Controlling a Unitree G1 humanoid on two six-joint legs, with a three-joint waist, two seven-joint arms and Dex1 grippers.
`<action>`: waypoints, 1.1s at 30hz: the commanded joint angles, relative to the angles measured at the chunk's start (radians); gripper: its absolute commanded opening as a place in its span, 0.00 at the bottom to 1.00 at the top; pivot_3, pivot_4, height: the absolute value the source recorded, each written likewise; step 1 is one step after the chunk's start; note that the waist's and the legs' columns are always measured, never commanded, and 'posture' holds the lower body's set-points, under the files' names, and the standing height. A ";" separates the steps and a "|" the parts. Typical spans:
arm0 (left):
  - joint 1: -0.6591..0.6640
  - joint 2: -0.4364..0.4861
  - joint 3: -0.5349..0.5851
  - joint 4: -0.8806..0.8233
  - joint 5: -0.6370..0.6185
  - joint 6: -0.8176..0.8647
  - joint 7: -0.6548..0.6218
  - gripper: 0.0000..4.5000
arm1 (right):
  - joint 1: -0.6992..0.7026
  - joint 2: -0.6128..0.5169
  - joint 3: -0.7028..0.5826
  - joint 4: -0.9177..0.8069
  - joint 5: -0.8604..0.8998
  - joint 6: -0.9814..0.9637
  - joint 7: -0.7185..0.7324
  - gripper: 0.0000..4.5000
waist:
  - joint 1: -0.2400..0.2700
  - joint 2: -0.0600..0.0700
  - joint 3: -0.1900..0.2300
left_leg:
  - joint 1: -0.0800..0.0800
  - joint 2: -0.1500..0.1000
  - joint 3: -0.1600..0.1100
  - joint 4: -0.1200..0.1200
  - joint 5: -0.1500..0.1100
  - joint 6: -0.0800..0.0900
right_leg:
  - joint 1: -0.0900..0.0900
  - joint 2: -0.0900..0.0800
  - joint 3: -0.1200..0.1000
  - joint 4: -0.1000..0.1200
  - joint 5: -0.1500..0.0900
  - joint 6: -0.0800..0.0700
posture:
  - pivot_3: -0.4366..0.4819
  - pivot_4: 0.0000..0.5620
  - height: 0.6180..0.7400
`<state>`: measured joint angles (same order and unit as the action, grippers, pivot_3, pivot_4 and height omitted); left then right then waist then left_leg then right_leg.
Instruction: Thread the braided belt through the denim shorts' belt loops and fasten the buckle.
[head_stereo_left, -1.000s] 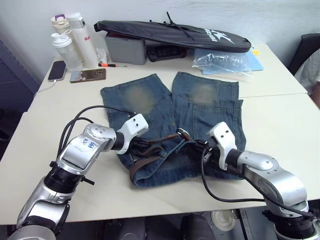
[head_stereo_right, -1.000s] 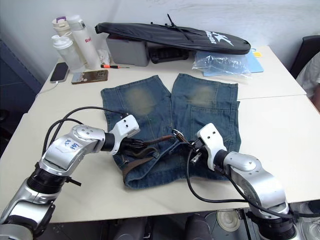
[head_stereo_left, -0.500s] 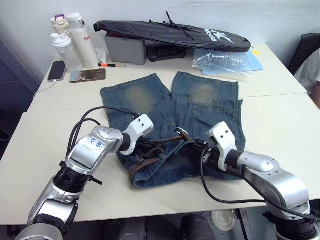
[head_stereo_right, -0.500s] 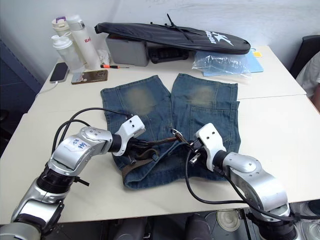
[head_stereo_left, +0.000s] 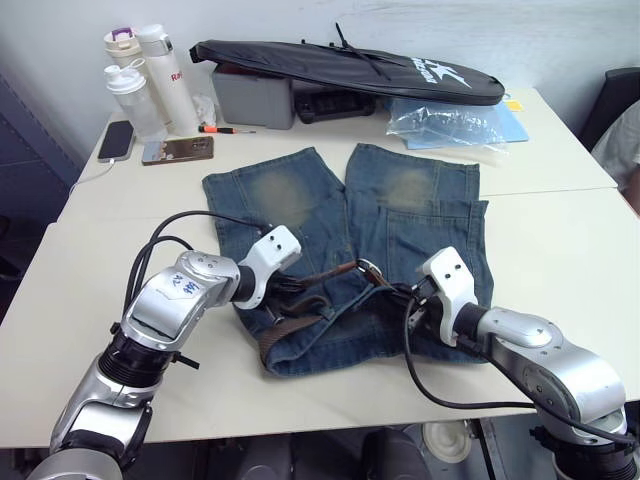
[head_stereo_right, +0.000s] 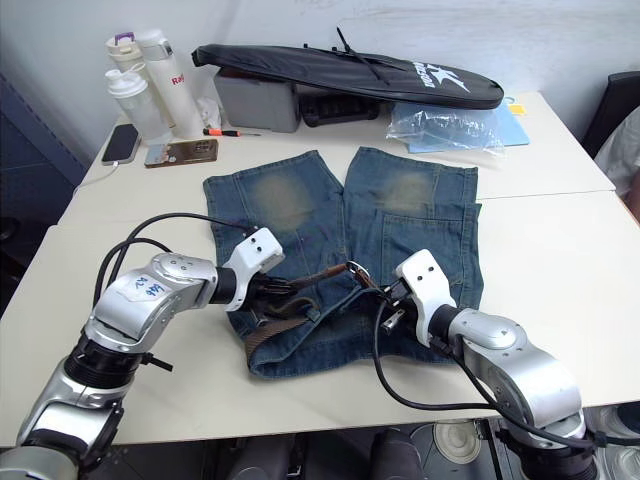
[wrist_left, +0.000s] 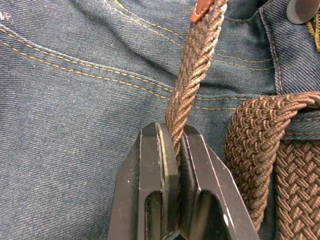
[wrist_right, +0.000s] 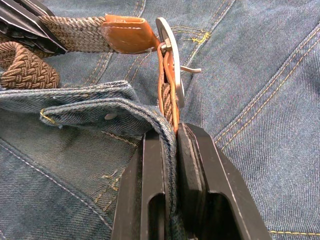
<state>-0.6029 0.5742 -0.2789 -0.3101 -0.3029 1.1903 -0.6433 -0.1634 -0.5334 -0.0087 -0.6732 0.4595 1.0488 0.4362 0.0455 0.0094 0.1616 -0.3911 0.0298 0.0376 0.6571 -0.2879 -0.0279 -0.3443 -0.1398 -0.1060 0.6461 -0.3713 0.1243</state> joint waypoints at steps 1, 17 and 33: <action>-0.012 -0.011 -0.012 -0.031 0.002 -0.014 0.014 0.00 | -0.021 0.018 -0.029 -0.047 0.023 -0.005 -0.020 0.03 | 0.000 0.000 0.000 | 0.000 0.000 0.000 0.000 0.000 0.000 | 0.000 0.000 0.000 0.000 0.000 0.000 | 0.48 0.27 0.28; -0.032 -0.110 -0.002 -0.023 -0.013 0.024 0.085 0.00 | -0.016 0.004 0.057 -0.071 0.016 -0.020 -0.035 0.03 | 0.000 0.000 0.000 | 0.000 0.000 0.000 -0.001 0.000 0.000 | 0.000 0.000 0.000 -0.001 0.000 0.000 | 0.48 0.27 0.28; -0.095 -0.199 -0.031 0.020 -0.006 -0.008 0.106 0.00 | -0.084 -0.144 0.231 -0.061 -0.075 -0.115 0.091 0.03 | 0.000 -0.001 0.000 | 0.000 0.000 0.001 -0.001 0.000 -0.001 | 0.000 0.000 0.000 -0.001 0.000 0.000 | 0.48 0.27 0.28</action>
<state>-0.6557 0.4203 -0.3067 -0.2801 -0.3012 1.2195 -0.5384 -0.2202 -0.6642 0.1894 -0.7050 0.3648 0.9594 0.4705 0.0451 0.0086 0.1621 -0.3908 0.0298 0.0381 0.6555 -0.2875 -0.0287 -0.3441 -0.1393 -0.1064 0.6445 -0.3713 0.1243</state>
